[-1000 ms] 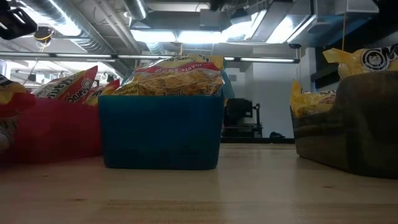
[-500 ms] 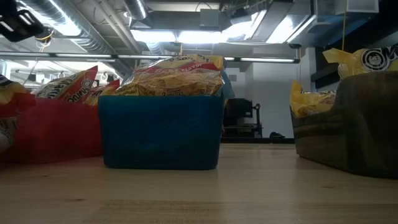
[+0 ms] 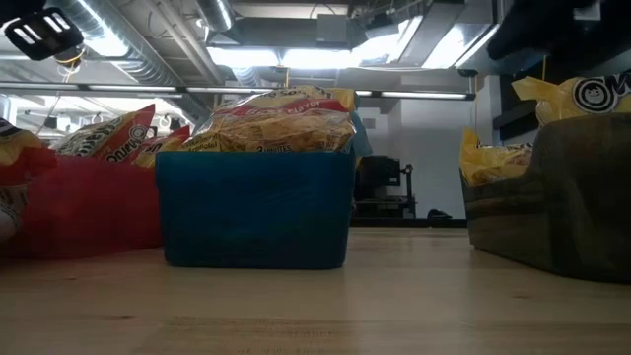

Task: Sort Maruchan noodles
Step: Put the red noodle pack into the red bin

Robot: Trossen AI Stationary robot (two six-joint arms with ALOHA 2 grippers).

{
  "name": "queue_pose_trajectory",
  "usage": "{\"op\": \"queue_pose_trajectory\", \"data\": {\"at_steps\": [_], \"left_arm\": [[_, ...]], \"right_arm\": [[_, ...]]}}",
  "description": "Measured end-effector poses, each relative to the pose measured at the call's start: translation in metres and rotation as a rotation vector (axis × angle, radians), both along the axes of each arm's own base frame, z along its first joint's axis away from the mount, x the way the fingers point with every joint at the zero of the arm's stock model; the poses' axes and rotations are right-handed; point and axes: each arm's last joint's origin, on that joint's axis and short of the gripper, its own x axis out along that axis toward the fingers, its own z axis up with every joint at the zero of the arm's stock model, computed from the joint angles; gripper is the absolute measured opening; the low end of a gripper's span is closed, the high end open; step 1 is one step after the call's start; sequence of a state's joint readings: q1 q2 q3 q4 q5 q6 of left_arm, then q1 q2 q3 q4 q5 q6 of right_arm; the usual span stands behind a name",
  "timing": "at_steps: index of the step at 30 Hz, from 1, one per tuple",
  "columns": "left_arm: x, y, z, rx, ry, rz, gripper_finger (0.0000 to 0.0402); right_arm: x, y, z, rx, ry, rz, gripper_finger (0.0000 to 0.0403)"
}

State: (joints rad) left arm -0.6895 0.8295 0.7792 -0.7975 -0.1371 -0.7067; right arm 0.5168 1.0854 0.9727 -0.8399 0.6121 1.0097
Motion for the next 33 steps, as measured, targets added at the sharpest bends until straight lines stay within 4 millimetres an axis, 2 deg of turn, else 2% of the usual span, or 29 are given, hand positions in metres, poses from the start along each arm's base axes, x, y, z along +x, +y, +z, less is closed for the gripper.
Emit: {"op": "queue_pose_trajectory", "data": {"at_steps": [4, 8, 14, 20, 27, 33], "left_arm": [[-0.001, -0.002, -0.001, -0.057, 0.046, -0.019, 0.0035], [0.008, -0.010, -0.011, -0.037, 0.124, -0.032, 0.0035], [0.020, -0.020, -0.030, 0.066, 0.230, -0.042, 0.0039], [0.028, -0.027, -0.043, 0.090, 0.300, -0.051, 0.0069], [0.033, -0.030, -0.047, 0.088, 0.309, -0.050, 0.0110], [0.034, -0.031, -0.046, 0.082, 0.293, -0.049, 0.0122]], "right_arm": [[-0.015, -0.006, -0.030, 0.172, -0.217, 0.089, 0.0039], [-0.021, -0.009, -0.043, 0.225, -0.362, 0.137, 0.0039], [-0.020, -0.009, -0.044, 0.206, -0.369, 0.146, 0.0039], [-0.020, -0.009, -0.044, 0.205, -0.369, 0.144, 0.0039], [-0.020, -0.009, -0.044, 0.204, -0.366, 0.144, 0.0039], [-0.021, -0.009, -0.044, 0.202, -0.362, 0.144, 0.0039]]}}
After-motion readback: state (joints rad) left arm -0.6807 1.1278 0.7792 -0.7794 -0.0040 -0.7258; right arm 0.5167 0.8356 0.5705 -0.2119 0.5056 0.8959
